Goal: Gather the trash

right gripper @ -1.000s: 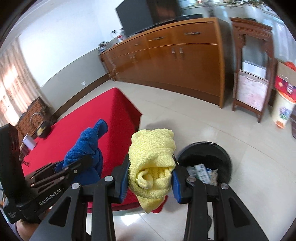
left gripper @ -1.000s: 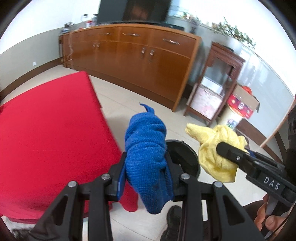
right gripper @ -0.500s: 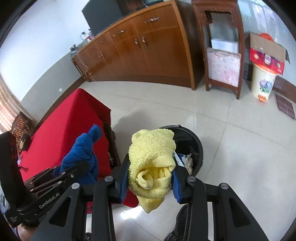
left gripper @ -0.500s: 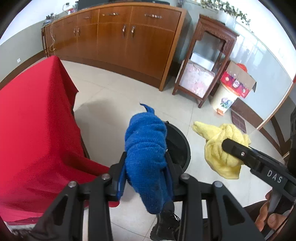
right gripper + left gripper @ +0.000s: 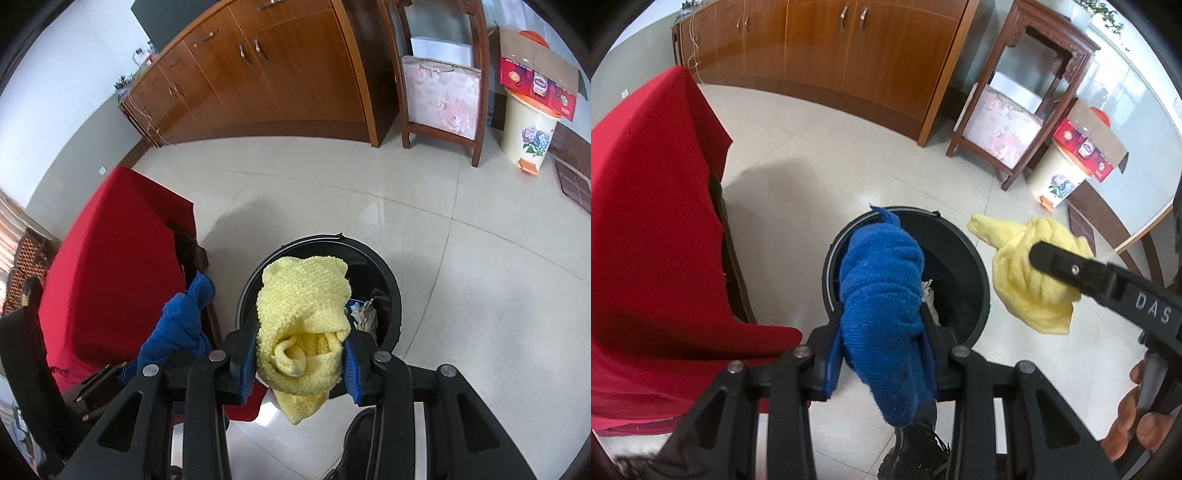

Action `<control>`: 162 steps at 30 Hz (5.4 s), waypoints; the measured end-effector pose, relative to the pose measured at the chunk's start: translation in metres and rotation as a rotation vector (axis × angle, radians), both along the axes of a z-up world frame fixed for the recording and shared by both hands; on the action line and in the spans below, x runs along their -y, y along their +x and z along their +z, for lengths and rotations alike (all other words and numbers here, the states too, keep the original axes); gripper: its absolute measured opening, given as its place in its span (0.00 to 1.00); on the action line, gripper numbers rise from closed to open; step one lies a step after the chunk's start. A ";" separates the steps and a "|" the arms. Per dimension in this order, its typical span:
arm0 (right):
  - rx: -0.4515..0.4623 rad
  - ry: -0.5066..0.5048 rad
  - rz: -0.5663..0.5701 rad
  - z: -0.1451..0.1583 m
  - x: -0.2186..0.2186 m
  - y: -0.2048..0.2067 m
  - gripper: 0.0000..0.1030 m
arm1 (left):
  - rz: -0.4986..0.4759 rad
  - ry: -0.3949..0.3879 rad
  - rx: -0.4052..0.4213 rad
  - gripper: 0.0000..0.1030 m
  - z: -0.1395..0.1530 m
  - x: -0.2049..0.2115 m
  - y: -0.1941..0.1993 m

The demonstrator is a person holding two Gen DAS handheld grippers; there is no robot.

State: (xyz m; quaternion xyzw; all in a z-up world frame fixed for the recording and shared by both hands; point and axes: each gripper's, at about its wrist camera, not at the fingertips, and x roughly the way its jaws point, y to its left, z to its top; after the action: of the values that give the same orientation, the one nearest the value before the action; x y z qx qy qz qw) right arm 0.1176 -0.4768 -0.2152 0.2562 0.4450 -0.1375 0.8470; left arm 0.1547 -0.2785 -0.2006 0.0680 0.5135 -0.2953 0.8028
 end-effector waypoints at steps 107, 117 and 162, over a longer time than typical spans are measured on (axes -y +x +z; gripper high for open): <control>0.265 -0.349 0.226 0.215 -0.257 -0.180 0.93 | 0.530 -0.036 0.444 1.00 0.203 -0.263 -0.186; 0.274 -0.347 0.220 0.215 -0.257 -0.179 0.93 | 0.528 -0.034 0.447 1.00 0.204 -0.262 -0.187; 0.323 -0.350 0.200 0.227 -0.257 -0.185 0.94 | 0.530 -0.053 0.495 1.00 0.217 -0.258 -0.188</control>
State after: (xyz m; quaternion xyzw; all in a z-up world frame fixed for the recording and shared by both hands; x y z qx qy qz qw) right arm -0.0669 -0.2198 0.0122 0.0788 0.2966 -0.0853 0.9479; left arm -0.0330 -0.0203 0.0159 -0.0187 0.2956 -0.0649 0.9529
